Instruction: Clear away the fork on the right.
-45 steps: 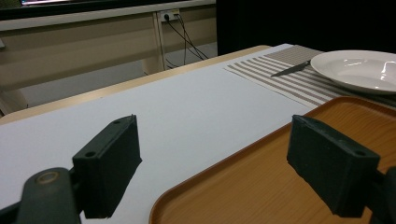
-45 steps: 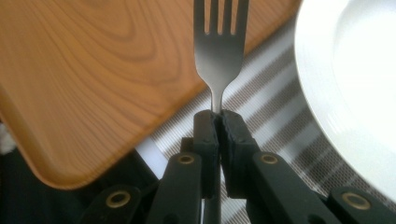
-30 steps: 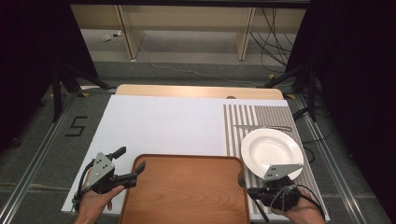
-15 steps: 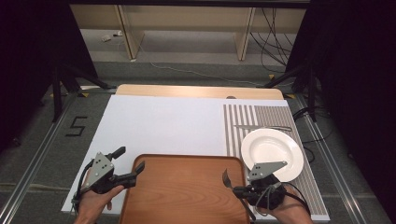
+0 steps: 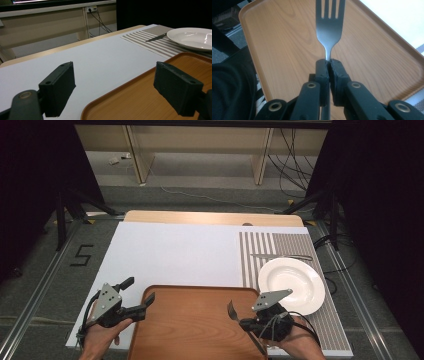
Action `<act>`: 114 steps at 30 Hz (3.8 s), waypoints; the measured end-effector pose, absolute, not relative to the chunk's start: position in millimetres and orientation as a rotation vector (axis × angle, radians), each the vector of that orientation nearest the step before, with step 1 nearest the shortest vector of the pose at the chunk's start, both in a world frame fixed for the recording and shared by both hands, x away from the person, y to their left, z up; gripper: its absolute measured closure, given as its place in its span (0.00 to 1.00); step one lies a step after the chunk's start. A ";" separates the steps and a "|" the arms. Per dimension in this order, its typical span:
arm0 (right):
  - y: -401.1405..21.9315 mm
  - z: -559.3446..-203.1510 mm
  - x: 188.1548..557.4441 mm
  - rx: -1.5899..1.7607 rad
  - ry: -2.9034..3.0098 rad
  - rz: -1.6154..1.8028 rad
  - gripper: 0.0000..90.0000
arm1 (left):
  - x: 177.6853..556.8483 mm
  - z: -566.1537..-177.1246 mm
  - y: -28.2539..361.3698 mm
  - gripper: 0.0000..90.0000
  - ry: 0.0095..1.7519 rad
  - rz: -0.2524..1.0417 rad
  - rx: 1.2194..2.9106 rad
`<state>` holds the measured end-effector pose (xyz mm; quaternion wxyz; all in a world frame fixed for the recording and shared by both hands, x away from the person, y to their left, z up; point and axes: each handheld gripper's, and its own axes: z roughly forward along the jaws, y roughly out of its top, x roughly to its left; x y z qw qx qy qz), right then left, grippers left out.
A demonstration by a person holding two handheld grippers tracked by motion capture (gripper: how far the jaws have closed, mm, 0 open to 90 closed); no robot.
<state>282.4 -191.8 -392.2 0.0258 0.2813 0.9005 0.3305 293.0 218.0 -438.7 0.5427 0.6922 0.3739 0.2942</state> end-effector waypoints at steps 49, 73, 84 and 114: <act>-160.3 -441.0 296.5 0.978 2.905 0.814 0.95 | 293.0 -438.8 217.5 0.19 0.883 0.695 1.649; -151.9 -453.3 298.8 0.987 2.933 0.752 0.95 | 293.1 -438.8 217.4 0.19 0.882 0.695 1.649; -151.6 -453.8 299.8 1.023 2.908 0.769 0.77 | 293.1 -438.8 217.4 0.19 0.881 0.694 1.649; -133.2 -454.4 276.7 0.700 2.887 0.704 0.99 | 292.9 -438.2 218.5 0.19 0.884 0.698 1.642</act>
